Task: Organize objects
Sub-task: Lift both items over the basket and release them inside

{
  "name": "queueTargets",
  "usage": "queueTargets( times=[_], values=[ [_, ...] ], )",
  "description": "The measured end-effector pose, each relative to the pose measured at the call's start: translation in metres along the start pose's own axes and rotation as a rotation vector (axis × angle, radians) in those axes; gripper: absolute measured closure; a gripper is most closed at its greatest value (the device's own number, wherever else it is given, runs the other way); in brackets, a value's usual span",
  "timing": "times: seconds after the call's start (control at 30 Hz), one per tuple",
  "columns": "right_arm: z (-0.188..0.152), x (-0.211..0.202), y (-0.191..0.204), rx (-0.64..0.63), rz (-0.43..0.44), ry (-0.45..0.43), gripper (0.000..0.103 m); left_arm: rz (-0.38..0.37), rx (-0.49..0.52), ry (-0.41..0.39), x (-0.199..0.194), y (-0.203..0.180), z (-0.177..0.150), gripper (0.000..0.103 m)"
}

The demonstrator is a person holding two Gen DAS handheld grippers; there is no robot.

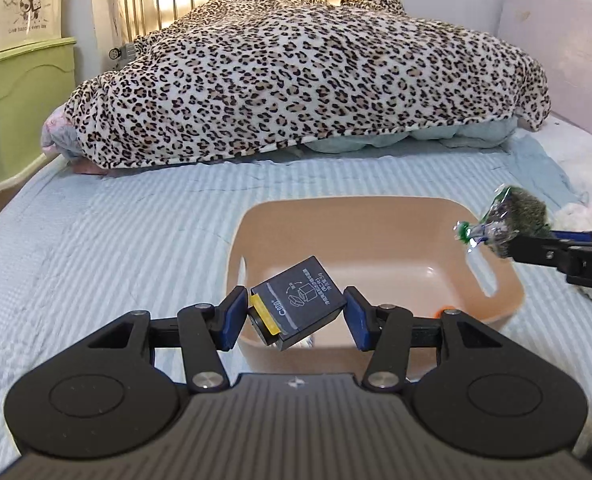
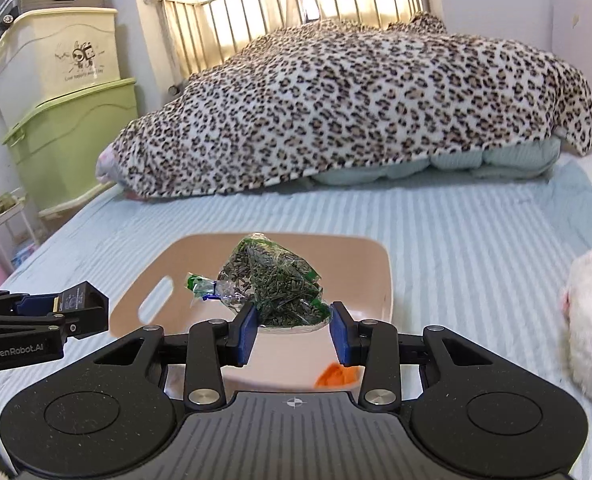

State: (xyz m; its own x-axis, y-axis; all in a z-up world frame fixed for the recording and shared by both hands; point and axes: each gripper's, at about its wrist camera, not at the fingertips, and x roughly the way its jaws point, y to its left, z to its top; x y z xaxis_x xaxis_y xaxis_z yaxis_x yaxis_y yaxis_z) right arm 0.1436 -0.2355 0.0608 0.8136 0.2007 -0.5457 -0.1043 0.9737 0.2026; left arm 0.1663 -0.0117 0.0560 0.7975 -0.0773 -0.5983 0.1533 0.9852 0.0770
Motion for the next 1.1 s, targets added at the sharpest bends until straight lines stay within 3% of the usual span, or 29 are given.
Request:
queueTargets(
  times=[0.33, 0.53, 0.67, 0.83, 0.87, 0.93, 1.03, 1.1],
  values=[
    [0.013, 0.046, 0.0, -0.024, -0.066, 0.043, 0.067, 0.045, 0.026, 0.064, 0.055, -0.002, 0.015, 0.049],
    [-0.002, 0.077, -0.003, -0.044, -0.114, 0.125, 0.067, 0.06, 0.042, 0.171, 0.095, -0.009, 0.001, 0.049],
    [-0.012, 0.09, -0.002, -0.077, -0.14, 0.173, 0.067, 0.067, 0.0, 0.223, 0.114, -0.004, -0.011, 0.049],
    [-0.018, 0.098, 0.0, -0.109, -0.157, 0.208, 0.067, 0.07, 0.038, 0.235, 0.118, -0.007, -0.017, 0.048],
    [-0.018, 0.098, 0.0, -0.108, -0.153, 0.208, 0.057, 0.061, 0.033, 0.232, 0.115, -0.007, -0.015, 0.048],
    [-0.017, 0.095, -0.001, -0.094, -0.14, 0.202, 0.055, 0.056, 0.023, 0.219, 0.106, -0.005, -0.011, 0.045],
    [-0.013, 0.087, -0.003, -0.063, -0.122, 0.195, 0.038, 0.055, 0.03, 0.187, 0.088, -0.003, -0.003, 0.034],
    [-0.012, 0.077, -0.002, -0.056, -0.121, 0.179, 0.032, 0.055, 0.034, 0.167, 0.075, 0.0, 0.001, 0.031]
  ],
)
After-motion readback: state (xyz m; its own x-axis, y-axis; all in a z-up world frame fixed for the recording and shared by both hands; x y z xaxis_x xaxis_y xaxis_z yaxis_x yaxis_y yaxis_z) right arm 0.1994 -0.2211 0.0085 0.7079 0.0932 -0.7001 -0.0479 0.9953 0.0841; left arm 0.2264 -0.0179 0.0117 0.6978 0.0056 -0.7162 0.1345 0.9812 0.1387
